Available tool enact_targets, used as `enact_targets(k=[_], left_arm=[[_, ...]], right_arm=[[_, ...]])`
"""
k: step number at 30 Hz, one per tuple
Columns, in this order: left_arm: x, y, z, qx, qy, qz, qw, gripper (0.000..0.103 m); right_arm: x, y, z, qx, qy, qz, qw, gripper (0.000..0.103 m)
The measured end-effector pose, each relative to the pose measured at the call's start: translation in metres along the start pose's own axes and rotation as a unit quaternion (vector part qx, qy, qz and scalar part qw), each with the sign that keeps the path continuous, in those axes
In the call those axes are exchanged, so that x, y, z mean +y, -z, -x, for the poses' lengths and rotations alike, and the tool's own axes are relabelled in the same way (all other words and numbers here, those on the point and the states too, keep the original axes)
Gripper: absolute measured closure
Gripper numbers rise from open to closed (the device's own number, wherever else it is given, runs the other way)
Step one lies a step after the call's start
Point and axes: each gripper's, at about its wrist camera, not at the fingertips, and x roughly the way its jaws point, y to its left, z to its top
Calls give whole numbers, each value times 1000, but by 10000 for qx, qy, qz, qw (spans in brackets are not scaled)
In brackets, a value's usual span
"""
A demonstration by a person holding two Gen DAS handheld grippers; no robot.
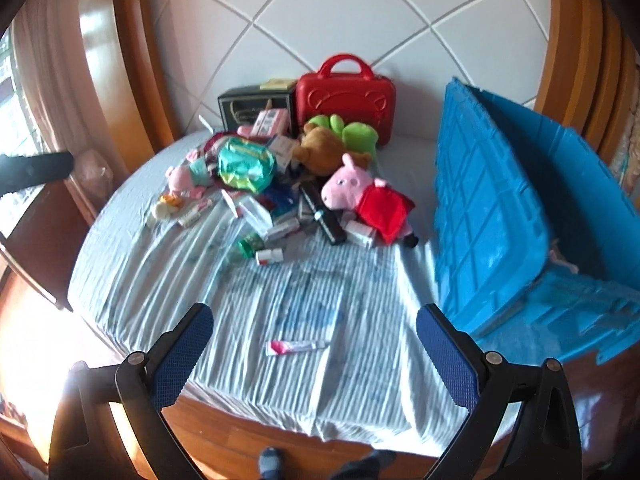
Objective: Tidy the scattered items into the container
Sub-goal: 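Move the right tool toward the pink-and-white ointment tube on the bed, then grasp the pink-and-white ointment tube with the right tool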
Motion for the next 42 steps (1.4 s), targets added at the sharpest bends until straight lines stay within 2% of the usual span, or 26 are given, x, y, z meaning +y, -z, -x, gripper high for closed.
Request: enact_targets(k=[8, 13, 15, 17, 24, 26, 28, 30, 31, 32, 42], left_arm=[[25, 30, -23, 341, -197, -39, 9992, 4], [40, 41, -33, 499, -330, -35, 9982, 4], [45, 44, -36, 529, -372, -31, 9979, 4], [50, 44, -39, 546, -402, -23, 9977, 4], [52, 44, -55, 659, -415, -69, 9969, 4], [52, 43, -57, 652, -391, -91, 9971, 4], [50, 41, -60, 639, -389, -118, 9971, 4], [50, 39, -64, 643, -383, -97, 9972, 4], [49, 38, -66, 637, -375, -97, 9972, 4], [49, 37, -68, 639, -384, -95, 9972, 4], [28, 31, -104, 732, -428, -121, 9963, 4]], right_arm=[[28, 73, -136, 1171, -51, -70, 9931, 1], [31, 88, -191, 1501, -11, -353, 9880, 21], [32, 90, -210, 1651, 68, -419, 9854, 33], [31, 92, -226, 1825, 117, -518, 9818, 38], [31, 87, -247, 1815, 308, -628, 9809, 38], [32, 85, -249, 1783, 363, -542, 9818, 42], [31, 82, -249, 1748, 394, -504, 9825, 59], [28, 80, -247, 1757, 319, -486, 9827, 80], [26, 80, -246, 1770, 280, -496, 9826, 84], [24, 80, -245, 1776, 255, -502, 9825, 94], [4, 83, -226, 1789, 260, -286, 9831, 95]])
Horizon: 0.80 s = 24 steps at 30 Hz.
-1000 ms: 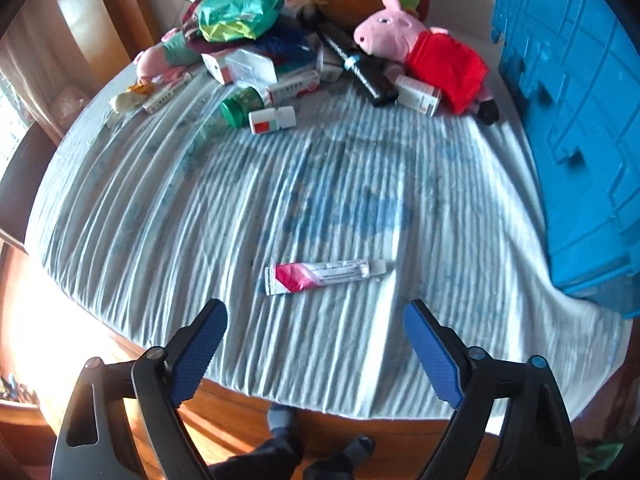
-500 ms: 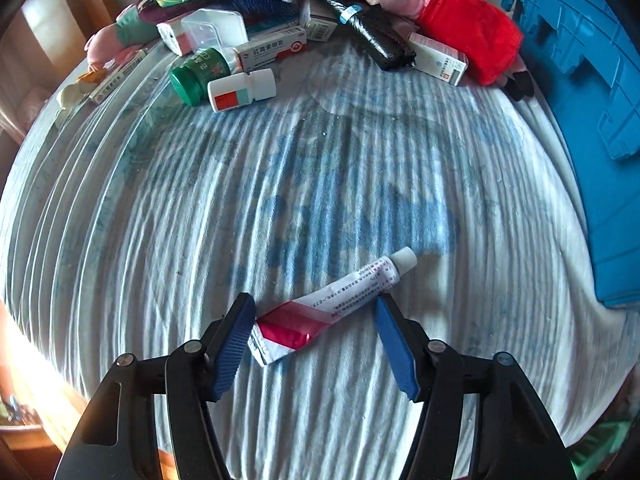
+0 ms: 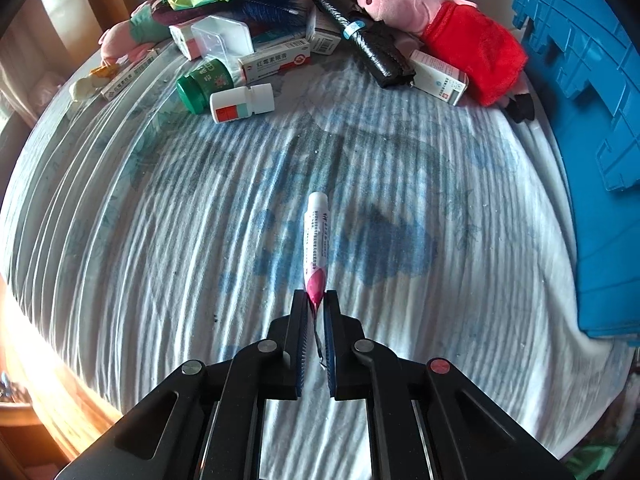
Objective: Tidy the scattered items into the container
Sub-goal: 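Grasp the pink-and-white ointment tube with the right tool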
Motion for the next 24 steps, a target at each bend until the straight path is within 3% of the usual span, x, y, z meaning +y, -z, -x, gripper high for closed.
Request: enact_targets(k=[15, 24], left_arm=[[-76, -24, -73, 275, -107, -152, 9994, 4], [-91, -41, -110, 420, 81, -279, 9987, 4]], right_arm=[[-31, -32, -12, 120, -224, 537, 9982, 95], [-42, -51, -15, 145, -234, 566, 9980, 95]])
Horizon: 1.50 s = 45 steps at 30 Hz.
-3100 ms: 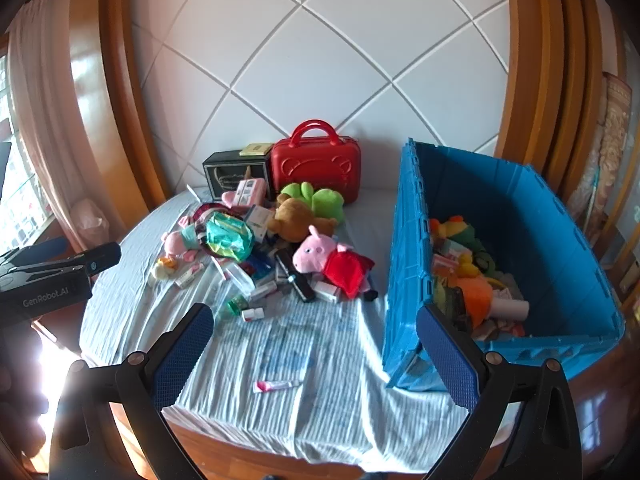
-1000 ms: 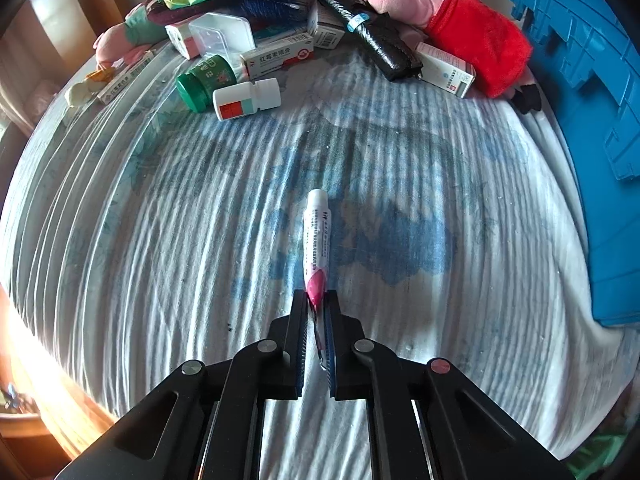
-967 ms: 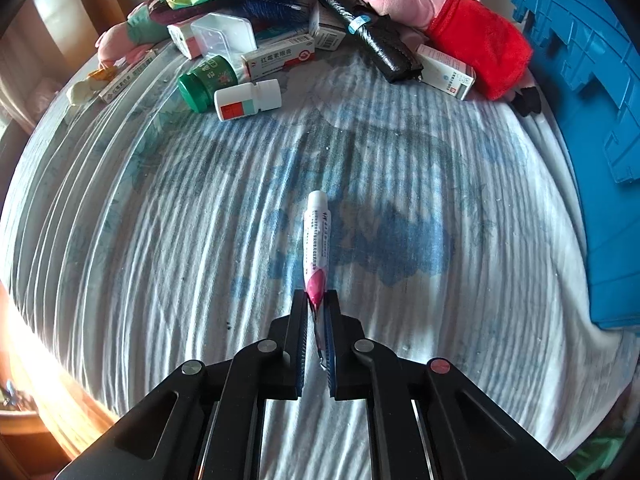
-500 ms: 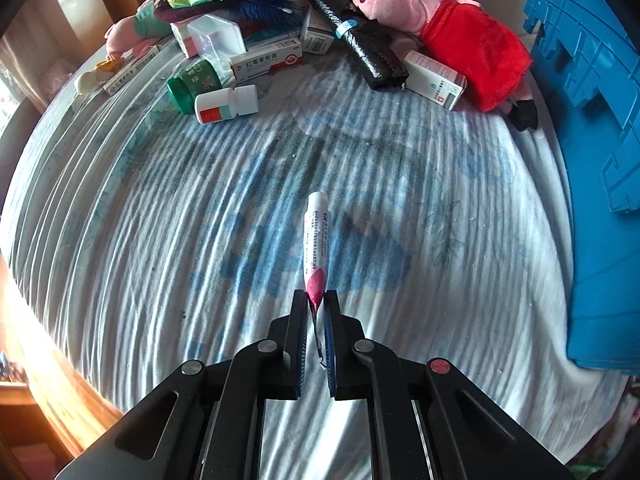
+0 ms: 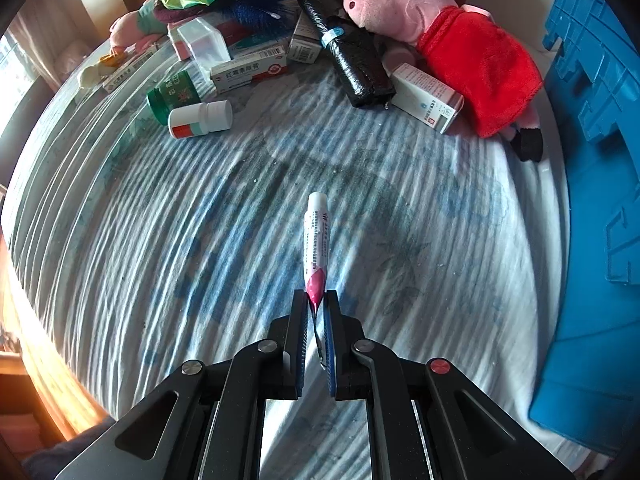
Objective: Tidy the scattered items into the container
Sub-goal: 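Grasp the pink-and-white ointment tube with the right tool, then grasp the green jar with the left tool while the right tool holds the tube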
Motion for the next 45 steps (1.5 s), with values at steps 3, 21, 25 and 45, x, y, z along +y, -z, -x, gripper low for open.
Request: enact_targets(k=[3, 21, 25, 45], left_arm=[[-2, -5, -23, 81, 135, -140, 9998, 4], [-31, -21, -130, 383, 791, -1052, 9906, 4], [-32, -19, -145, 412, 914, -1130, 9885, 4], [-58, -23, -180, 488, 1306, -1589, 9774, 55]], right_arm=[[-4, -6, -1, 10, 57, -154, 9999, 95], [-21, 2, 1, 167, 567, -1159, 9915, 95], [-22, 6, 3, 212, 643, -1277, 9895, 95], [-21, 12, 12, 217, 755, -1530, 9851, 95]])
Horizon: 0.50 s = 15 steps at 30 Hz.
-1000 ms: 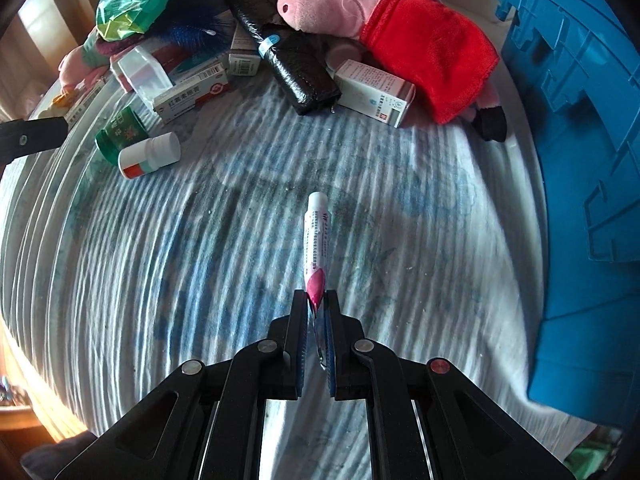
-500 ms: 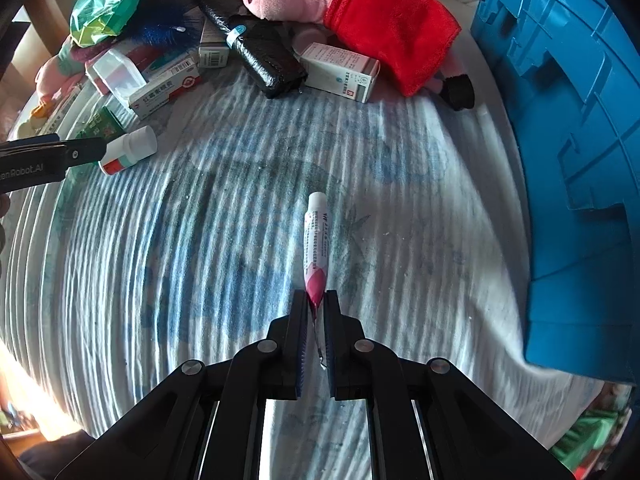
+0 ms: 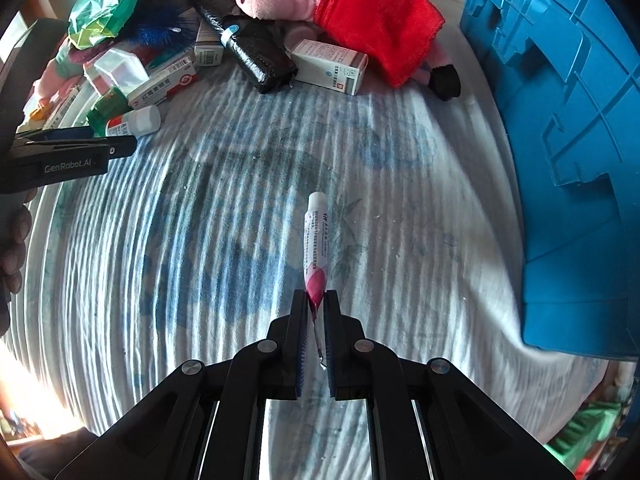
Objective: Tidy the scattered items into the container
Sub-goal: 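Grasp the green jar with the left tool while the right tool holds the tube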
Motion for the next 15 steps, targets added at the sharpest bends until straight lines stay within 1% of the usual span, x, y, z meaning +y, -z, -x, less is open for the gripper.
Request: enact_targets(k=[1, 2, 3, 4, 5, 7, 11, 14, 15], left_arm=[[1, -1, 1, 0, 28, -10, 10000, 70], [3, -2, 2, 8, 31, -16, 10000, 80], [5, -2, 2, 34, 80, -3, 10000, 93], [7, -1, 3, 43, 104, 11, 9999, 96], [10, 0, 4, 51, 128, 27, 9999, 97], [14, 1, 8, 46, 188, 63, 9998, 100], [16, 1, 23, -122, 253, 67, 9996, 100], [13, -6, 29, -279, 235, 45, 9993, 100], [12, -10, 29, -278, 218, 27, 9994, 98]], right_arm=[[1, 0, 0, 5, 4, 2, 10000, 95], [1, -1, 0, 13, 6, 0, 10000, 95], [2, -1, 0, 17, 8, -5, 10000, 95], [2, -2, 0, 18, 8, -12, 10000, 95], [3, -3, 0, 18, 7, -15, 10000, 95], [4, -5, 0, 11, 6, -16, 10000, 95], [9, -11, 1, -21, -10, -1, 10000, 95], [14, -16, 2, -43, -23, 14, 10000, 95], [15, -17, 2, -39, -28, 17, 10000, 95]])
